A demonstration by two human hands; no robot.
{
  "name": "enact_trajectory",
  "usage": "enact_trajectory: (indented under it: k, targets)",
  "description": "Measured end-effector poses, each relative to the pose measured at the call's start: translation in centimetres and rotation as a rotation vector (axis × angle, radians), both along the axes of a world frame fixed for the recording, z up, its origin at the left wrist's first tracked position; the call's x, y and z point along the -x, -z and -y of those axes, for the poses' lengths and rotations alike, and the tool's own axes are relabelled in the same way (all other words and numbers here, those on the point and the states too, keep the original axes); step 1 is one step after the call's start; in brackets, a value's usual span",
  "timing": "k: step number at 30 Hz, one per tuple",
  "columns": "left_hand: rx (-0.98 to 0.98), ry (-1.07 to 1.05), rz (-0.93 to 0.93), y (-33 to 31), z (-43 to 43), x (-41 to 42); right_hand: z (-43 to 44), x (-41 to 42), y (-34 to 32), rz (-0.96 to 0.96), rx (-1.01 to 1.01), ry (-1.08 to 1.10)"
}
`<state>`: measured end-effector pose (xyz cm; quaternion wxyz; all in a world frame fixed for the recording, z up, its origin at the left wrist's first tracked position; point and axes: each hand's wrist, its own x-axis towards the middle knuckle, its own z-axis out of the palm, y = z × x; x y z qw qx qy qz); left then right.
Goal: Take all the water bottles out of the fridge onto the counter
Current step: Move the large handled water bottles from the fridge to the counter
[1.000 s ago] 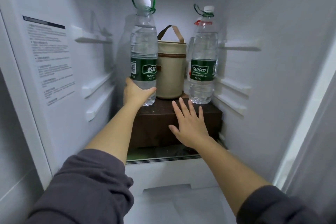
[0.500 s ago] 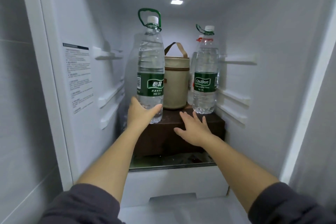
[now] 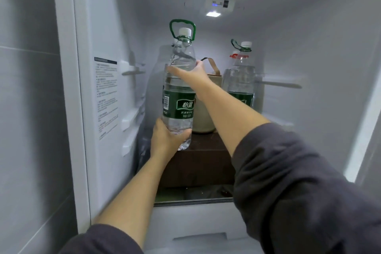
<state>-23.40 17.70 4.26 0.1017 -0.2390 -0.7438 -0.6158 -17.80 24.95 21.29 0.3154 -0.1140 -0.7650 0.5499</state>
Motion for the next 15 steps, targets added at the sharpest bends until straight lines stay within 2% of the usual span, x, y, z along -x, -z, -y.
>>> enact_trajectory:
  k: [9,15]
  targets:
    - [0.011,0.025,-0.049,-0.1,0.2,-0.3,0.2,-0.6,0.7,-0.092,0.007,0.033]
    - [-0.011,0.13,-0.102,-0.3,0.6,-0.9,-0.9,-3.6,1.3,-0.156,-0.005,0.084]
